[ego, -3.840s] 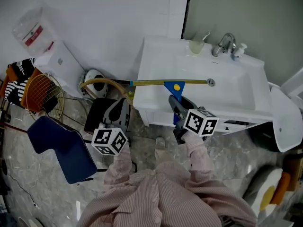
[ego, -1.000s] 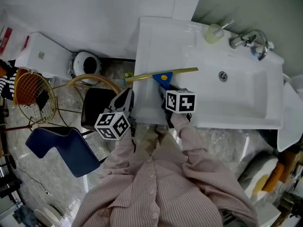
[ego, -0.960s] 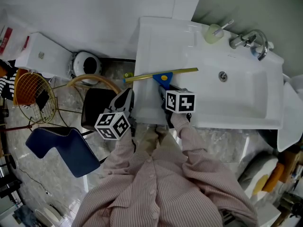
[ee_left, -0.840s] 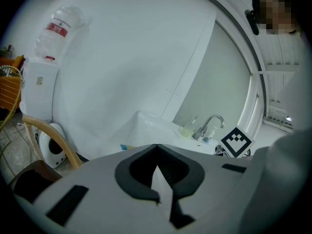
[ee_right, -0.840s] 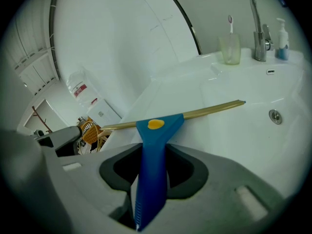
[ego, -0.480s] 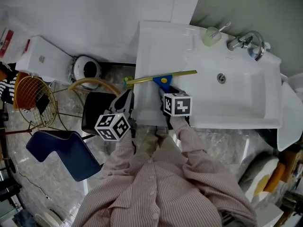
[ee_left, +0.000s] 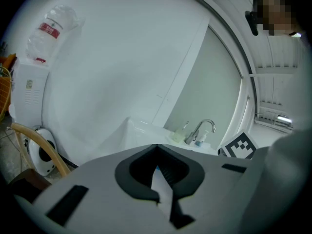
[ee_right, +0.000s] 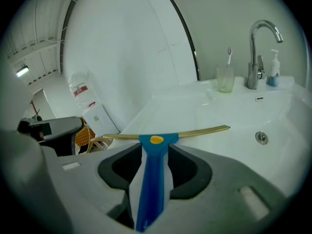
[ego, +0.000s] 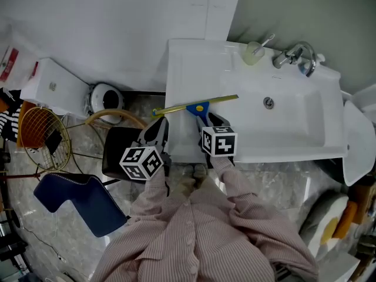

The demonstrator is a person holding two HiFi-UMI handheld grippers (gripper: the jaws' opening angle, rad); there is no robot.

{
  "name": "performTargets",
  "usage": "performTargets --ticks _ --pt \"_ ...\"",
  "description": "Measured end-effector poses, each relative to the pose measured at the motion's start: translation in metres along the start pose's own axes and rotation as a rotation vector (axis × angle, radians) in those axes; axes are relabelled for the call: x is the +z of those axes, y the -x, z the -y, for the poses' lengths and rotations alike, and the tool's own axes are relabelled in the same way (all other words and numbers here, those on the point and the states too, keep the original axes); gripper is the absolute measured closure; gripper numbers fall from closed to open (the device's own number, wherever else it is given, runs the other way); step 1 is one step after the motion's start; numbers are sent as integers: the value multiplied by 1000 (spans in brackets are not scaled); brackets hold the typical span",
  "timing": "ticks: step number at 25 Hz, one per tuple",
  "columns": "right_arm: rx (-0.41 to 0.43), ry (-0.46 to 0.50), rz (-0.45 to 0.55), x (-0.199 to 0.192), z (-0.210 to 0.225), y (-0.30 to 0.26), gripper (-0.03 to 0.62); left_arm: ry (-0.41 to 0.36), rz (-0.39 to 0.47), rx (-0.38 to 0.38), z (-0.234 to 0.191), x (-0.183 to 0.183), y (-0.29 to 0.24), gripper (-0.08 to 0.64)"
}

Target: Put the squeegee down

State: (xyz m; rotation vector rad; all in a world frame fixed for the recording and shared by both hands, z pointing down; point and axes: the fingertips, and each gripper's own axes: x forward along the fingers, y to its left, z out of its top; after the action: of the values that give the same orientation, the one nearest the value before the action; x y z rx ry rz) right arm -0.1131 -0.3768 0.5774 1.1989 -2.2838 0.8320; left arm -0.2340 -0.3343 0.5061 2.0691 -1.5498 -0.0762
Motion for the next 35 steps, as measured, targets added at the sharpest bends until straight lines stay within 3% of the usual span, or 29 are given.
performTargets --ticks 8,17,28,35 --pt "33 70 113 27 -10 30 471 -62 24 -72 28 16 1 561" --pt "85 92 222 54 -21 57 583 -149 68 -128 54 41 7 561" --pt "213 53 393 78 -28 97 586 -207 122 -134 63 60 24 561" --pt "250 36 446 85 -25 114 586 -223 152 -119 61 70 35 561"
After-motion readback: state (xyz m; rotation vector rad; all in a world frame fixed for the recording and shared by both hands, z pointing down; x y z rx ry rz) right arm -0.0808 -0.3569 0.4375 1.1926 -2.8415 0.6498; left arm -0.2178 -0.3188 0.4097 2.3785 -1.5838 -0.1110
